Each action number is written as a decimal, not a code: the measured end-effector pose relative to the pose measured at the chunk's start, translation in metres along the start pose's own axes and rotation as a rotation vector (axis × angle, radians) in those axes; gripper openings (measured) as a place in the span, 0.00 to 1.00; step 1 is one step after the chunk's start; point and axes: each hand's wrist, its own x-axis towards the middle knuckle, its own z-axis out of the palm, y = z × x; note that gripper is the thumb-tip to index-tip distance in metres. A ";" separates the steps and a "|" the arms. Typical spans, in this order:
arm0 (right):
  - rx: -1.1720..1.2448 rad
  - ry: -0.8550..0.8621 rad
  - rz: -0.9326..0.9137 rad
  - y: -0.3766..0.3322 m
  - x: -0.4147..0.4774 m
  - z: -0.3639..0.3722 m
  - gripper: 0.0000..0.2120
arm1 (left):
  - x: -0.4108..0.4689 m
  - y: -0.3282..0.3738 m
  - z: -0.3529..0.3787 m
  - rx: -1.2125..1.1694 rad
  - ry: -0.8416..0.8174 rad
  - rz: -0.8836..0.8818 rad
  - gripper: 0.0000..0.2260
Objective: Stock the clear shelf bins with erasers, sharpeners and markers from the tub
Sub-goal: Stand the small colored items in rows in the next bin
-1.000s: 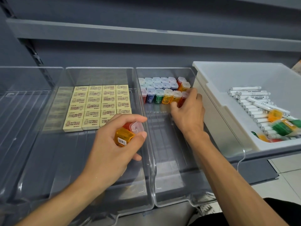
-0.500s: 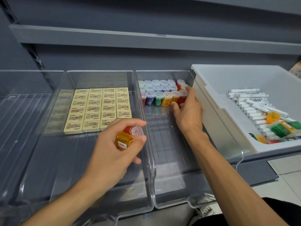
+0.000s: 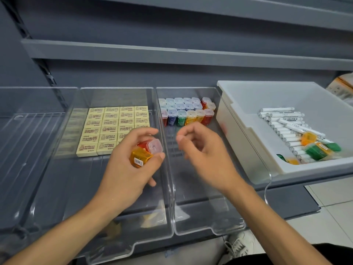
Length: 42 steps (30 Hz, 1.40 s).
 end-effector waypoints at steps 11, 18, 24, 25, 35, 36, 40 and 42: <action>0.117 -0.215 -0.033 -0.023 0.000 0.018 0.08 | -0.002 0.002 -0.003 -0.034 -0.012 0.092 0.11; 0.514 -0.056 0.256 -0.023 0.005 0.023 0.10 | -0.002 0.000 0.000 -0.014 0.042 0.048 0.26; 0.741 -0.036 0.269 -0.024 0.008 0.023 0.17 | 0.000 -0.001 -0.006 -0.169 0.024 -0.073 0.07; 0.742 -0.034 0.250 -0.023 0.008 0.023 0.17 | 0.001 0.000 -0.006 -0.176 0.030 -0.087 0.08; 0.905 0.093 0.327 -0.018 0.023 0.023 0.09 | 0.005 0.003 -0.006 -0.135 0.056 -0.141 0.06; 0.934 0.118 0.361 -0.017 0.026 0.022 0.10 | 0.005 0.002 -0.006 -0.139 0.055 -0.142 0.07; 1.040 0.342 0.572 -0.011 0.034 0.021 0.08 | 0.006 0.001 -0.006 -0.141 0.046 -0.166 0.07; 1.003 0.396 0.640 -0.007 0.036 0.021 0.04 | 0.006 0.002 -0.006 -0.139 0.038 -0.176 0.08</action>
